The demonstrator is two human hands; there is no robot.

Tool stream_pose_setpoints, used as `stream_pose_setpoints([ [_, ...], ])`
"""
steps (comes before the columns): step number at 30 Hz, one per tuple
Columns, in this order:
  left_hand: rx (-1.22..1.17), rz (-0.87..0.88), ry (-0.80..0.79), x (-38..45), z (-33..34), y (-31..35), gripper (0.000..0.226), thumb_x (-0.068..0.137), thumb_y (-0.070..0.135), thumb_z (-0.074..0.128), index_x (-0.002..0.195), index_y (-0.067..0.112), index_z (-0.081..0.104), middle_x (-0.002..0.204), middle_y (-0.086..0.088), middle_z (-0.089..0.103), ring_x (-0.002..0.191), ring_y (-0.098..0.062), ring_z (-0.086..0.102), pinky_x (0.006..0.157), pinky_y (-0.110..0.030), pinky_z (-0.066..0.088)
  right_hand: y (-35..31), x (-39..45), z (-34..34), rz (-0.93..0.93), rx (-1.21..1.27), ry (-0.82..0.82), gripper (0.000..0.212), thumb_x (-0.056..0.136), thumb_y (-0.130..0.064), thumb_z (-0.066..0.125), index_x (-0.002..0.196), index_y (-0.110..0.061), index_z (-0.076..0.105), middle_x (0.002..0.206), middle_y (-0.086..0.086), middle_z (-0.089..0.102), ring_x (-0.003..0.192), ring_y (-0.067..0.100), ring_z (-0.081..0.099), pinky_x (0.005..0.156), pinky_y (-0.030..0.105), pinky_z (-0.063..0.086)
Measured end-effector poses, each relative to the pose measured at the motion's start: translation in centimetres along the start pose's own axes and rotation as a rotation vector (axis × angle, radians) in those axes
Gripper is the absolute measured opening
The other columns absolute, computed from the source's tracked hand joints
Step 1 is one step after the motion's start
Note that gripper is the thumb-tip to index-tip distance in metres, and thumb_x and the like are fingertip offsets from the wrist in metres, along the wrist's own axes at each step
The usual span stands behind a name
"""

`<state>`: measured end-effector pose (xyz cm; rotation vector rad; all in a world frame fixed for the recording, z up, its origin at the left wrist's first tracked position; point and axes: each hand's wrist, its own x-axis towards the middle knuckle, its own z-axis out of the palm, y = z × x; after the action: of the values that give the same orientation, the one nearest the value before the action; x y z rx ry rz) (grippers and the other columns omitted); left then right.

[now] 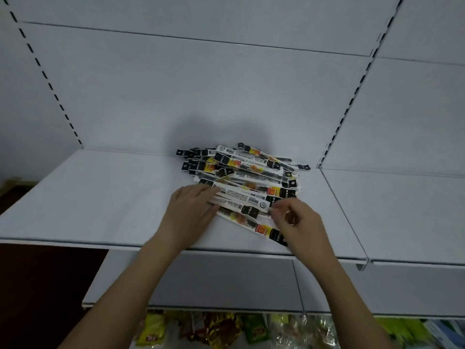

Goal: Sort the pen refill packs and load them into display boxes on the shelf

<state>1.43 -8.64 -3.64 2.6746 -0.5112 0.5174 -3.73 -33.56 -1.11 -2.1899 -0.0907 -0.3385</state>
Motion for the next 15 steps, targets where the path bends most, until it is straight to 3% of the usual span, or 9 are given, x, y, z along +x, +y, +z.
stream_pose_setpoints([
  [3, -0.03, -0.135, 0.089, -0.8, -0.9, -0.2, 0.04, 0.093, 0.036, 0.05, 0.123, 0.016, 0.066, 0.12, -0.005, 0.066, 0.108, -0.028, 0.061, 0.096, -0.04, 0.047, -0.4, -0.6, 2.0, -0.053, -0.273, -0.236, 0.026, 0.089, -0.038, 0.068, 0.112, -0.026, 0.065, 0.103, -0.01, 0.055, 0.098, 0.009, 0.048, 0.082, 0.027, 0.043],
  [6, -0.177, -0.262, 0.2, -2.5, -2.2, 2.5, 0.024, 0.094, 0.017, 0.06, 0.118, 0.018, 0.067, 0.115, 0.002, 0.064, 0.107, -0.018, 0.054, 0.089, -0.023, 0.037, -0.7, -0.9, 2.6, -0.132, -0.251, -0.204, 0.012, 0.093, -0.028, 0.063, 0.097, -0.018, 0.068, 0.09, -0.006, 0.052, 0.09, 0.012, 0.048, 0.074, 0.025, 0.036],
  [9, -0.374, -0.473, 0.294, -4.1, -3.2, 5.2, 0.006, 0.097, 0.022, 0.057, 0.094, 0.021, 0.063, 0.095, 0.006, 0.063, 0.087, -0.011, 0.054, 0.074, -0.017, 0.037, -0.5, -1.4, 2.1, -0.157, -0.177, -0.153, 0.011, 0.095, -0.026, 0.061, 0.091, -0.018, 0.067, 0.085, -0.007, 0.054, 0.081, 0.011, 0.05, 0.07, 0.027, 0.039],
  [10, -0.496, -0.572, 0.306, -4.4, -3.5, 6.1, 0.013, 0.097, 0.028, 0.057, 0.088, 0.02, 0.06, 0.088, 0.005, 0.062, 0.08, -0.011, 0.055, 0.069, -0.019, 0.039, -0.7, -1.7, 2.0, -0.165, -0.123, -0.117, 0.01, 0.094, -0.026, 0.062, 0.09, -0.018, 0.068, 0.085, -0.007, 0.056, 0.08, 0.01, 0.051, 0.07, 0.027, 0.042],
  [13, -0.894, -0.75, 0.134, -4.5, -4.1, 8.6, 0.033, 0.096, 0.048, 0.052, 0.098, 0.016, 0.061, 0.088, 0.0, 0.069, 0.077, -0.014, 0.067, 0.061, -0.02, 0.05, -2.5, -2.4, 3.0, -0.239, -0.037, -0.094, 0.009, 0.093, -0.024, 0.065, 0.093, -0.017, 0.071, 0.085, -0.006, 0.06, 0.077, 0.007, 0.051, 0.071, 0.026, 0.044],
  [15, -1.044, -0.78, 0.074, -4.3, -4.2, 9.2, 0.031, 0.1, 0.042, 0.049, 0.105, 0.013, 0.059, 0.093, -0.002, 0.072, 0.077, -0.017, 0.071, 0.056, -0.019, 0.052, -4.0, -2.9, 4.0, -0.28, 0.0, -0.22, 0.015, 0.095, -0.027, 0.062, 0.097, -0.017, 0.073, 0.086, -0.005, 0.06, 0.074, 0.005, 0.05, 0.07, 0.023, 0.042],
])
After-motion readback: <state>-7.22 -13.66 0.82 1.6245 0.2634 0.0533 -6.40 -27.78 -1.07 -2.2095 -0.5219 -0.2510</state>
